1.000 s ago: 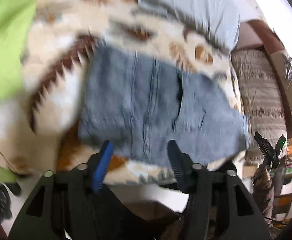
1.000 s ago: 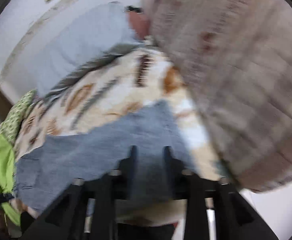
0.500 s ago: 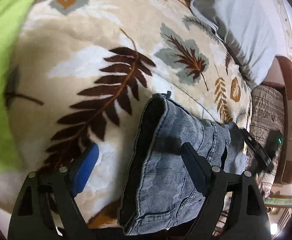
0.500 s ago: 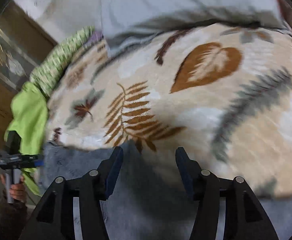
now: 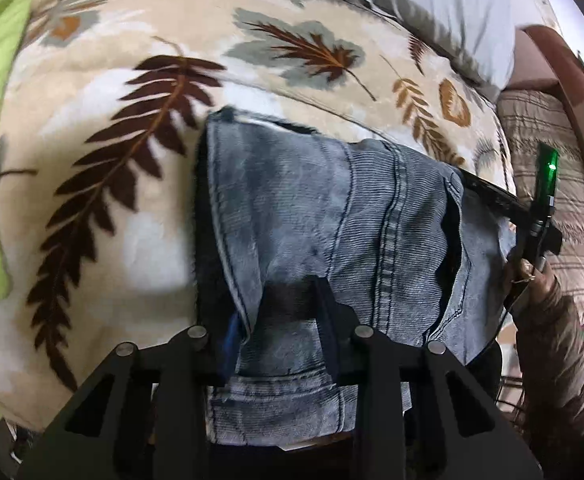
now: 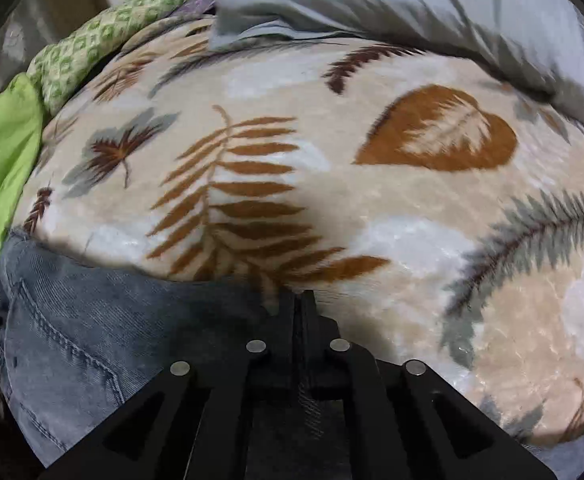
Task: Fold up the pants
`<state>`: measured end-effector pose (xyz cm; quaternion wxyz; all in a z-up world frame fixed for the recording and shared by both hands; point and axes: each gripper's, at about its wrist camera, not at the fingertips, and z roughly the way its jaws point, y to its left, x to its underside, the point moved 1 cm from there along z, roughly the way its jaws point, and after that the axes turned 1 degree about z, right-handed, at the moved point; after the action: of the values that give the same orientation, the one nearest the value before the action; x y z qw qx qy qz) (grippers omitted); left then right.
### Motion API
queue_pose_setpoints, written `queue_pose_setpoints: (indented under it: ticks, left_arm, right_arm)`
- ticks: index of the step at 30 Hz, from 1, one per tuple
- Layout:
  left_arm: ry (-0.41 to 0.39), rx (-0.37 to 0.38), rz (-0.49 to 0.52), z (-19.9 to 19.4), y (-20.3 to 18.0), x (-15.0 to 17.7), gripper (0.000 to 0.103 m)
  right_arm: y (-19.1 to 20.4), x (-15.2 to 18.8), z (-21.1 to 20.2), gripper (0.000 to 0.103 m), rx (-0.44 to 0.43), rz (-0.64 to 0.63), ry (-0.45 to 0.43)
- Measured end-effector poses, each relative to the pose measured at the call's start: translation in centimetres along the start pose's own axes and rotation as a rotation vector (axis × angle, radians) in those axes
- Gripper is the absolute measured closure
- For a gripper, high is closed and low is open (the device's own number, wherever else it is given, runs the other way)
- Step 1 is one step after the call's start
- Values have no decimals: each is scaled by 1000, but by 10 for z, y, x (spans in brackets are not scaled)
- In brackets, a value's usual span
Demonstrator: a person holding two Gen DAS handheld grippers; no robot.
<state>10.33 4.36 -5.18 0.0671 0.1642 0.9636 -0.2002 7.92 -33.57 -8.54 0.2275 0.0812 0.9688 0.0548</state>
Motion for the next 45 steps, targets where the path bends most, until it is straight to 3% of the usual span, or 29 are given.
queue_pose_setpoints:
  ticks: [1,2,4,7,9,11,13,19,26,32,36,45]
  left_arm:
    - [-10,-25,-4,-3,-1,1,71]
    - [-26,-71,-1,-6,-3,2,70]
    - [-92,-216,37,-18,-14,7,70]
    - [-157,-343,79,-31,-28,17,51]
    - [-196,-357,80,-42,-33,24,41]
    - [-218,-363,91,-47,-42,29,40]
    - [-227,-364,110,-49,-54,33,36]
    - [-246,-396,205,-49,-96,42,32]
    - [-204,-353,324,-36,-154,41,26]
    - [-71,-318,543,6,-245,43,26]
    - [22,-251,642,37,-316,39,26]
    - [154,-164,689,100,-440,13,26]
  right_arm:
    - [-3,1,-7,93,-13,26,-14]
    - [-10,4,-16,91,-26,46,-29]
    - [-16,9,-31,85,-56,78,-61]
    - [-27,25,-63,68,-86,130,-107]
    - [-35,40,-82,67,-104,155,-126]
    - [-45,58,-102,63,-104,174,-140]
    - [-60,84,-125,50,-88,206,-153]
    - [-120,166,-174,38,-32,371,-210]
    - [-197,265,-212,29,24,667,-300]
    - [-235,323,-217,27,-4,858,-381]
    - [-240,336,-208,27,-72,878,-436]
    - [-239,335,-184,27,-156,900,-500]
